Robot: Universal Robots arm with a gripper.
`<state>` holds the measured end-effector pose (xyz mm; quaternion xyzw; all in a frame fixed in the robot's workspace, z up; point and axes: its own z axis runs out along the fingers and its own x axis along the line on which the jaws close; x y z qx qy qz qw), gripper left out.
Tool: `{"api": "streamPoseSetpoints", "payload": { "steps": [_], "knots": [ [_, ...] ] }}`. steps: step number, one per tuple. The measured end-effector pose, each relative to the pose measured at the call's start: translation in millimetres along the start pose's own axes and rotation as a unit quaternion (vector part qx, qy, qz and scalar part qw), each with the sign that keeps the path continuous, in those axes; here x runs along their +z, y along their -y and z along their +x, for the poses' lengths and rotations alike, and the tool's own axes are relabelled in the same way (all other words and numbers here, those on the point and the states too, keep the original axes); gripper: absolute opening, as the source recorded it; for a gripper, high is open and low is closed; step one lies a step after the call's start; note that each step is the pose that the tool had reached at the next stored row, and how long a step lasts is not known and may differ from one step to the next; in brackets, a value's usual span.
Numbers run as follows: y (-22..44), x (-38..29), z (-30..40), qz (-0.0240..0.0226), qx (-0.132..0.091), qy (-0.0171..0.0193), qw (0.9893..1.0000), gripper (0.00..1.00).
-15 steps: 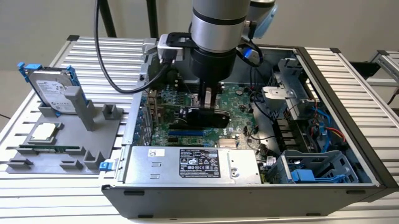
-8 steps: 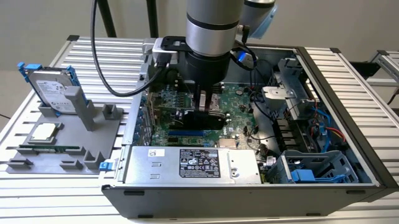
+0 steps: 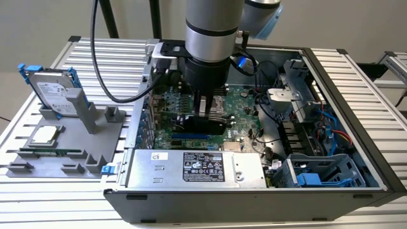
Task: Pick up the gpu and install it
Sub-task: 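Insert the gpu into the slot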
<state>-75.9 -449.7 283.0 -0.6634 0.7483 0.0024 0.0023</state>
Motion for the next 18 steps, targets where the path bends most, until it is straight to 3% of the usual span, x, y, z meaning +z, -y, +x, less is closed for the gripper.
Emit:
{"api": "streamPoseSetpoints", "payload": {
  "steps": [4,18],
  "knots": [
    [-1.9,4.9,0.3,0.0000,0.000,0.0000,1.0000,0.00],
    [-3.6,8.5,0.5,-0.0002,0.000,0.0000,1.0000,0.00]
  ]
}}
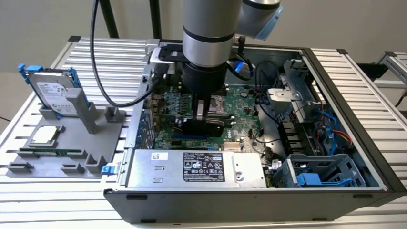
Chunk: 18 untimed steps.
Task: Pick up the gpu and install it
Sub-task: 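Insert the gpu into the slot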
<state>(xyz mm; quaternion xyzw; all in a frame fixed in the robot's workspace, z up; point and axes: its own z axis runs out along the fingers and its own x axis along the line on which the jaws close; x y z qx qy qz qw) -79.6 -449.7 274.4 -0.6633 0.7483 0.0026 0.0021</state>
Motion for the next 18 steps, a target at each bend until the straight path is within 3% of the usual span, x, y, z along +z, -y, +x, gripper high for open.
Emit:
{"api": "streamPoseSetpoints", "payload": {
  "steps": [14,18],
  "knots": [
    [-2.2,5.5,-1.5,-0.0003,-0.015,0.0018,0.9999,0.00],
    [-2.4,6.7,-2.9,-0.0006,-0.020,0.0041,0.9998,0.00]
  ]
}}
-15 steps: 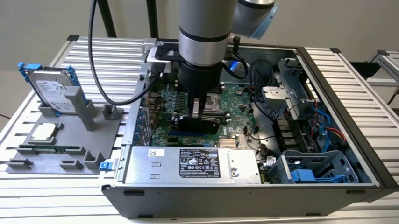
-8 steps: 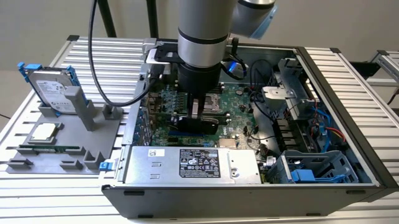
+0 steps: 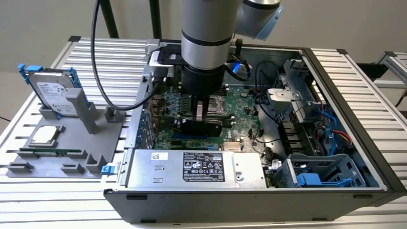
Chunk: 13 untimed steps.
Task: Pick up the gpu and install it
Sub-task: 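Insert the gpu into the slot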
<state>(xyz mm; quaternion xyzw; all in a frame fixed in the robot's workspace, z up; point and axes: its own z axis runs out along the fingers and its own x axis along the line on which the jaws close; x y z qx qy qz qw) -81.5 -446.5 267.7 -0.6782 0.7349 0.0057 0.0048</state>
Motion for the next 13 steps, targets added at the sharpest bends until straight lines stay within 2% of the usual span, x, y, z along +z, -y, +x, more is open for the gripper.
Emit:
{"api": "streamPoseSetpoints", "payload": {
  "steps": [3,13],
  "knots": [
    [-0.5,0.9,-0.8,-0.0003,0.000,0.0034,1.0000,0.00],
    [-3.0,4.9,-0.6,-0.0004,0.000,0.0043,1.0000,0.00]
  ]
}}
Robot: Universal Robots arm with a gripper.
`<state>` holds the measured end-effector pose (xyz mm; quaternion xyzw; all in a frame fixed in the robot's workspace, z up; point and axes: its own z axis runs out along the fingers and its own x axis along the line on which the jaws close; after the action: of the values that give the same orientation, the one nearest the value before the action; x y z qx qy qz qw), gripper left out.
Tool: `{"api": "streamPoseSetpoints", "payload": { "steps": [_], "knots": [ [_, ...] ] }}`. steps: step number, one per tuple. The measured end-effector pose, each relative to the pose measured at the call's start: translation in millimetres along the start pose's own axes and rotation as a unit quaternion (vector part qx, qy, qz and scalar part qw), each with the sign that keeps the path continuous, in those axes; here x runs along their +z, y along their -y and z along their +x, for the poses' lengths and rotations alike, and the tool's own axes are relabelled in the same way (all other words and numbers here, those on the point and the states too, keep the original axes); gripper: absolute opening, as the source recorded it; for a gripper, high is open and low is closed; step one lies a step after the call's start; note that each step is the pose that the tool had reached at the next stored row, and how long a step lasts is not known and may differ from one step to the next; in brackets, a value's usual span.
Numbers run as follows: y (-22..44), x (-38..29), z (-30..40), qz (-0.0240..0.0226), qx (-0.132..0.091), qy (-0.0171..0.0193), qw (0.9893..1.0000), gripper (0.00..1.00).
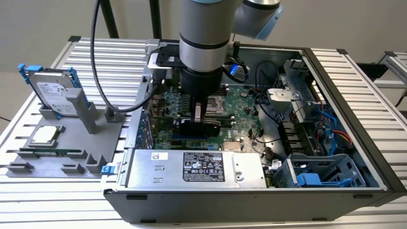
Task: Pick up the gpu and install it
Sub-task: 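Insert the gpu into the slot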
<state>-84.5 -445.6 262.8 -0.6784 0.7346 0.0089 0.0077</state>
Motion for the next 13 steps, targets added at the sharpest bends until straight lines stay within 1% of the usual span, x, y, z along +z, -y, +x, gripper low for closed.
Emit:
{"api": "streamPoseSetpoints", "payload": {
  "steps": [9,13],
  "knots": [
    [0.0,0.2,-0.1,0.0001,0.000,0.0001,1.0000,0.00],
    [-0.1,0.2,-1.3,0.0002,-0.001,0.0001,1.0000,0.00]
  ]
}}
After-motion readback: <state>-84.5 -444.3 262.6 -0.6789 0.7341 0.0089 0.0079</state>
